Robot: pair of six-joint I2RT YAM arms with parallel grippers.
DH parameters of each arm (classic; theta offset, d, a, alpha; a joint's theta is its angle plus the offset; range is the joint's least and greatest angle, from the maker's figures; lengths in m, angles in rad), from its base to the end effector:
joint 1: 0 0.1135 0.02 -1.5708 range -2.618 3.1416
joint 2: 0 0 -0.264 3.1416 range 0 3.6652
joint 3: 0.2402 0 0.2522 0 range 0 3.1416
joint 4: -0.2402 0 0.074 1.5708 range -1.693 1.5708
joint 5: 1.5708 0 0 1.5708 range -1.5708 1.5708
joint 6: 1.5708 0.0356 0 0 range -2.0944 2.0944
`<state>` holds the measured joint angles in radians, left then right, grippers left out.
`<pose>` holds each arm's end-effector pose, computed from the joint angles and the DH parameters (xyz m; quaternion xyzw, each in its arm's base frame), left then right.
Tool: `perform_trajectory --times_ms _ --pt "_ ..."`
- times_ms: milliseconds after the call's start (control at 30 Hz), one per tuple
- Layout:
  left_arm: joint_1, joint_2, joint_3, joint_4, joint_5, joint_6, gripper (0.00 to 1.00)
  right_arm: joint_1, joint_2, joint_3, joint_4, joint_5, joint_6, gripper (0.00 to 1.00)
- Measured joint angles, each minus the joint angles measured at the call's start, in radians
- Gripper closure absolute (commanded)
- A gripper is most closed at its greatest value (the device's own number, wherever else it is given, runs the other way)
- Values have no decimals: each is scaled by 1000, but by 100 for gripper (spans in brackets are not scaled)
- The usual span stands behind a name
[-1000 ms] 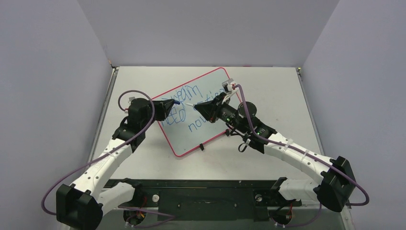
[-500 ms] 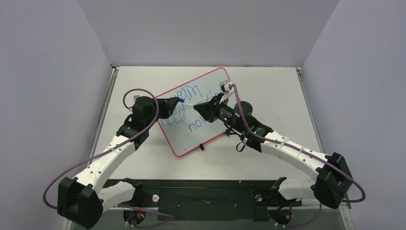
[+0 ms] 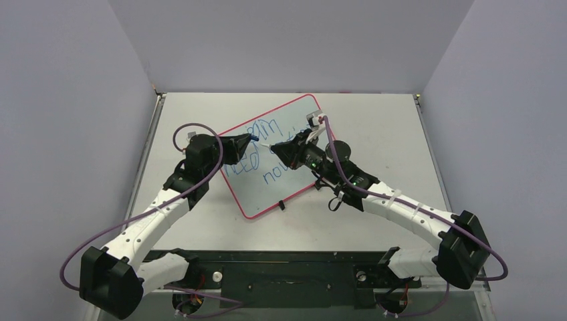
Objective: Write a sentence on the whiteboard
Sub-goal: Close the whiteboard marker at the center of the board.
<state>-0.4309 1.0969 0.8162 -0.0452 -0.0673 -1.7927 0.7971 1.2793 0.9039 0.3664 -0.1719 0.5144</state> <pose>0.2329 -0.1044 0.3031 -0.5264 0.6186 -0.5103 0.2827 0.2074 0.2211 0.3314 -0.1595 0.6921 0.4760 0.5187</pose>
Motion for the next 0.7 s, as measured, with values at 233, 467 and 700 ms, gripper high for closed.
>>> perform_trajectory --times_ms 233,467,700 --pt "-6 0 3 0 -3 -2 100 -5 31 7 0 10 10 100" --pt "-12 0 11 -4 -5 -2 100 -6 32 9 0 15 22 100" --pt "-15 0 11 -5 -6 -2 100 -6 37 17 1 15 22 100"
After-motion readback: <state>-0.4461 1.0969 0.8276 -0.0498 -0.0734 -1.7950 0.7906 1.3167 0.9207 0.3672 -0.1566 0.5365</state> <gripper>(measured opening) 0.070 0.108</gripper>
